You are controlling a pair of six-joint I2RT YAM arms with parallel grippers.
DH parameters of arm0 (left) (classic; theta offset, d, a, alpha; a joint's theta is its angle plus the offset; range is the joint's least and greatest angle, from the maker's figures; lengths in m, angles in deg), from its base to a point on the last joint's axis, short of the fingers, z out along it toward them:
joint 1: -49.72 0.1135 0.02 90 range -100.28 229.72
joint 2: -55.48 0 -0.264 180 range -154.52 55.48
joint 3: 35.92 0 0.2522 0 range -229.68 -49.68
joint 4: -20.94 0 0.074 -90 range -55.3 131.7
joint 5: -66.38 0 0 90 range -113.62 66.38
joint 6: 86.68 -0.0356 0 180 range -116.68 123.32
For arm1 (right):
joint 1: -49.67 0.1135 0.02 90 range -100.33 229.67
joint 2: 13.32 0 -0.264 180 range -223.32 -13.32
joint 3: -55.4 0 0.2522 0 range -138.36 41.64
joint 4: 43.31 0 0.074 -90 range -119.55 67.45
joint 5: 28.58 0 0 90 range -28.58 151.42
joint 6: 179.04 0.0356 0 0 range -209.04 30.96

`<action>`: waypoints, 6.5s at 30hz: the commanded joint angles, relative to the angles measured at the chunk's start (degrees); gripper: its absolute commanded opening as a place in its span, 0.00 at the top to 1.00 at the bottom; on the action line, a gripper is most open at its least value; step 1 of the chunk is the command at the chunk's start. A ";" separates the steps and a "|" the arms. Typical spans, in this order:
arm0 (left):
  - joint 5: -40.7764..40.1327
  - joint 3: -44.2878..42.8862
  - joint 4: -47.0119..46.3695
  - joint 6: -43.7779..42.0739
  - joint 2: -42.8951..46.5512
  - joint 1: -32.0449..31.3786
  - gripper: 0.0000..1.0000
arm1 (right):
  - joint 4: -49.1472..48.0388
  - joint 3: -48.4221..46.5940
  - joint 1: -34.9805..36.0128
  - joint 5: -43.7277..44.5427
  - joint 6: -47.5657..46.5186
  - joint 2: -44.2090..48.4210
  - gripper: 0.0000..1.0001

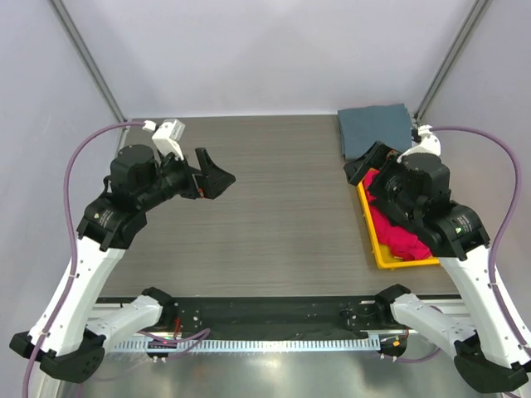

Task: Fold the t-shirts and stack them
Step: Grab the tshirt from the pile, then move the tshirt to the center of the board, then flatten the tshirt out

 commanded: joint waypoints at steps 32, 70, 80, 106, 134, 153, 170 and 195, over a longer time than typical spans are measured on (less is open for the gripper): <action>-15.41 16.96 -5.58 -10.73 -3.78 -0.15 0.00 | -24.42 12.22 -40.00 -3.06 -6.14 -42.06 0.22; -14.29 13.80 4.60 -3.79 -3.15 -0.68 0.02 | -28.64 -2.86 3.57 -22.59 -5.61 -41.89 0.73; -10.15 19.51 0.40 2.36 -10.34 -0.68 0.03 | -23.46 3.76 6.75 -13.42 -10.01 -39.09 0.52; -7.64 23.46 -15.33 12.73 -36.47 -0.68 0.30 | -23.36 24.58 6.05 -9.37 -3.51 -24.06 0.54; -10.24 24.50 -6.01 6.93 -26.11 13.73 0.53 | -28.90 30.66 10.62 -11.66 5.63 -26.51 0.57; -8.22 34.54 -12.35 13.00 -31.63 10.75 0.63 | -32.15 29.96 13.34 -14.73 6.95 -29.06 0.57; 2.31 32.25 -13.31 10.36 -26.45 10.66 1.00 | -44.19 21.35 19.85 -10.43 21.89 -48.30 0.44; -21.79 17.14 9.10 -2.21 -16.34 12.94 1.00 | -23.64 23.90 -4.32 -3.04 2.12 -32.14 0.85</action>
